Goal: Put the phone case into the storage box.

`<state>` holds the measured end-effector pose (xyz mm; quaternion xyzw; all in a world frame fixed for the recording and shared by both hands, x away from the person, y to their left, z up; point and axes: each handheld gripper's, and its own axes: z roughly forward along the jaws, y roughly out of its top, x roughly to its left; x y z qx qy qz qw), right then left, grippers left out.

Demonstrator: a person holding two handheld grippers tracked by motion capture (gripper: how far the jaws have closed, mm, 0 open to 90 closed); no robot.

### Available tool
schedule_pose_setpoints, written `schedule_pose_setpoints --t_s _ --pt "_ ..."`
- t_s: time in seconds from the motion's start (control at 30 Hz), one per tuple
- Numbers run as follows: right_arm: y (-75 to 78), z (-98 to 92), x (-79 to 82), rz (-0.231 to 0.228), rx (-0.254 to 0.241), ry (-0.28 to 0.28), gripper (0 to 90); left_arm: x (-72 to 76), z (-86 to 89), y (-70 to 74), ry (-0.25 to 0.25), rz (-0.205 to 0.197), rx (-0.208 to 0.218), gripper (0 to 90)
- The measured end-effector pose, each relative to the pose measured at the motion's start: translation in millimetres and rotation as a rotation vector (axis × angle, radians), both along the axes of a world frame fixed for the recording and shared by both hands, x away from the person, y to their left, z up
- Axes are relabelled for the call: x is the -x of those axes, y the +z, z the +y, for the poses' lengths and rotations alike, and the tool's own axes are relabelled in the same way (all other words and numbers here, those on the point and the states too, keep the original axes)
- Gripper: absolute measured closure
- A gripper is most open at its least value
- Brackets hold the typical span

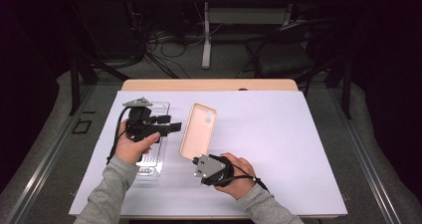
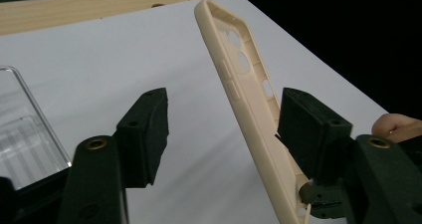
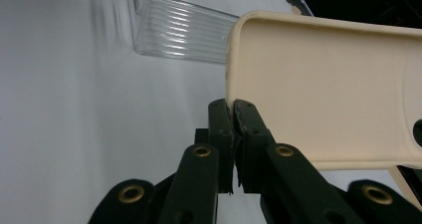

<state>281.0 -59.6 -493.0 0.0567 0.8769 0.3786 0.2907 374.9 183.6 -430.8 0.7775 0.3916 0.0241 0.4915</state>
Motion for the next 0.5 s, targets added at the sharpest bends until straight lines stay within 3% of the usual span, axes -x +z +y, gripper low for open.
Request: schedule_pose_setpoints --t_s 0.5 --pt "-4.7 5.9 3.8 0.002 0.015 0.005 88.0 -2.1 -1.6 -14.5 -0.008 0.081 0.031 51.3"
